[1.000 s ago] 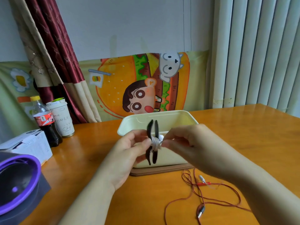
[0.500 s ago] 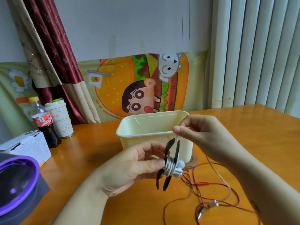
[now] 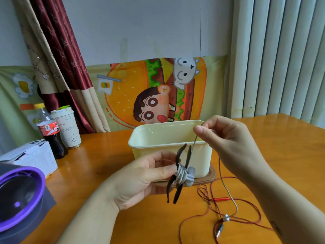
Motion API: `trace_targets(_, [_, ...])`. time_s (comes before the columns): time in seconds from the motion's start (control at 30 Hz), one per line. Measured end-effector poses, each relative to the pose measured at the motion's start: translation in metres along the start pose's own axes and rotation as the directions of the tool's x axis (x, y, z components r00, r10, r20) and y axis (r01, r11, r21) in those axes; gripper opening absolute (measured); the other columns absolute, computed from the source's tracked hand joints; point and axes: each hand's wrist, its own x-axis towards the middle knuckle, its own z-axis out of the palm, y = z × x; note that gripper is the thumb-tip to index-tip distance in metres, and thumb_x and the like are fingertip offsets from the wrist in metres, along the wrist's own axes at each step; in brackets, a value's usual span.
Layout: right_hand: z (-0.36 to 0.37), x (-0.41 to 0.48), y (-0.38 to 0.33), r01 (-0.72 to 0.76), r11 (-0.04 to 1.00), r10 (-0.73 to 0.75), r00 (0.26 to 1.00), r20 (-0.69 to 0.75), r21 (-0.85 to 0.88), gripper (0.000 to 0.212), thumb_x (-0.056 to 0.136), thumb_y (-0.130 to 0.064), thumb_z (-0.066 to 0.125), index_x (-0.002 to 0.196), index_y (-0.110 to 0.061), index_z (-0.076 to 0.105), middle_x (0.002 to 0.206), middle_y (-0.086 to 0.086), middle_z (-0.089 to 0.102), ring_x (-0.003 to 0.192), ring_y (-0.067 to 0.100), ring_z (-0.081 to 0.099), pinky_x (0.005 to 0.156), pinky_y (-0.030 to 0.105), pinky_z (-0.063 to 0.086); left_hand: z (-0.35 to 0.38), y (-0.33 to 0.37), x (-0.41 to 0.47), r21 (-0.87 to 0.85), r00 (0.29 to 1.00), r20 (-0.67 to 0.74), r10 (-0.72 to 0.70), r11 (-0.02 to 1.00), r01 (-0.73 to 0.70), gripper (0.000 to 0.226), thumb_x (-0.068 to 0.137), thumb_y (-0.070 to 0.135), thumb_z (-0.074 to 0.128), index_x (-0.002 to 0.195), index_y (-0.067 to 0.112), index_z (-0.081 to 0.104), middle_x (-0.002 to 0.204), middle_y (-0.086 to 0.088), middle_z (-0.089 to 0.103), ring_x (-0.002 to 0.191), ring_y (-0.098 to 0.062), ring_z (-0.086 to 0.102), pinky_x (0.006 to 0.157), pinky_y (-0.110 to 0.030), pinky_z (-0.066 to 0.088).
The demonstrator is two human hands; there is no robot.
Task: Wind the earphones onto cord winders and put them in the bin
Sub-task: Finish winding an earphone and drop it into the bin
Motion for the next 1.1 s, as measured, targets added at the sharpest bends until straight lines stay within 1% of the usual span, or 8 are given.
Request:
trace_targets(0.1, [0.002,-0.001,0.003,-0.029,1.000,0.030,0.999,0.019,-0.011,0.027,0.071,-0.041,0.065,0.067,-0.015,0.060,0.051,-0.008,0.041,0.050,0.003,0.035,0.047,0.011,0.030,0.002,0.000,-0.002,0.044,1.000,0.019,-0.008,0.999,0.007,0.029,0.077,0.019,0.066,0.105,0.016,0.063,0.095,-0.005,0.072,0.087,-0.019,0.069,0.069,-0.025,0.055])
trace_targets(0.2, [0.002,-0.002,0.012,-0.113,0.994,0.113,0.994,0.016,0.010,0.028,0.071,-0.044,0.065,0.067,-0.017,0.060,0.052,-0.009,0.042,0.049,0.003,0.035,0.047,0.013,0.031,0.003,0.001,-0.002,0.013,0.998,0.042,0.037,0.999,-0.037,0.029,0.079,0.017,0.068,0.107,0.015,0.066,0.114,-0.025,0.065,0.101,-0.033,0.066,0.076,-0.030,0.056])
trace_targets(0.33, [0.022,-0.012,0.032,-0.269,0.963,0.271,0.948,0.170,-0.031,0.032,0.079,-0.043,0.065,0.072,-0.012,0.065,0.061,0.009,0.054,0.058,0.011,0.045,0.055,0.027,0.041,0.004,0.003,-0.001,-0.206,0.985,0.089,0.146,0.970,-0.125,0.049,0.067,0.018,0.088,0.112,0.012,0.070,0.111,-0.018,0.067,0.095,-0.028,0.068,0.071,-0.034,0.057])
trace_targets(0.5, [0.038,-0.022,0.035,-0.230,0.955,0.278,0.916,0.291,-0.189,0.032,0.093,-0.034,0.055,0.082,-0.006,0.065,0.059,-0.002,0.039,0.049,0.005,0.029,0.047,0.016,0.025,-0.001,0.007,0.005,-0.499,0.975,-0.143,0.172,0.838,-0.221,0.061,0.066,0.019,0.085,0.121,0.006,0.065,0.118,-0.015,0.069,0.095,-0.022,0.071,0.073,-0.040,0.062])
trace_targets(0.63, [0.037,-0.022,0.024,-0.098,0.940,0.212,0.918,0.336,-0.327,0.027,0.096,-0.035,0.050,0.089,-0.016,0.069,0.052,-0.007,0.040,0.046,0.005,0.037,0.046,0.016,0.030,-0.005,0.004,0.009,-0.415,0.907,-0.412,0.089,0.868,-0.274,0.050,0.081,0.018,0.061,0.131,0.013,0.061,0.125,-0.011,0.066,0.081,-0.011,0.067,0.071,-0.030,0.059])
trace_targets(0.8, [0.032,-0.020,0.006,0.051,0.888,0.159,0.898,0.410,-0.456,0.019,0.094,-0.034,0.054,0.095,-0.023,0.069,0.060,-0.011,0.055,0.057,0.003,0.052,0.052,0.017,0.039,-0.007,-0.005,0.011,-0.284,0.847,-0.525,0.081,0.922,-0.264,0.032,0.090,0.013,0.059,0.122,0.015,0.064,0.113,-0.007,0.071,0.082,-0.011,0.065,0.070,-0.029,0.051])
trace_targets(0.93, [0.019,-0.015,-0.008,0.098,0.885,0.084,0.927,0.365,-0.454,0.017,0.091,-0.035,0.056,0.092,-0.025,0.070,0.067,-0.010,0.061,0.064,0.004,0.056,0.055,0.020,0.043,-0.001,-0.007,0.009,0.082,0.874,-0.452,0.179,0.984,-0.159,0.020,0.090,0.013,0.060,0.109,0.019,0.065,0.099,-0.001,0.075,0.087,-0.010,0.069,0.076,-0.030,0.050])
trace_targets(1.1, [-0.003,-0.002,-0.015,0.088,0.891,0.025,0.970,0.242,-0.445,0.028,0.078,-0.049,0.059,0.076,-0.022,0.067,0.059,-0.003,0.057,0.055,0.009,0.049,0.049,0.022,0.038,0.003,-0.008,0.006,0.181,0.968,-0.196,0.159,0.976,-0.124,0.034,0.079,0.023,0.065,0.111,0.015,0.064,0.110,-0.010,0.073,0.105,-0.025,0.069,0.082,-0.029,0.054])
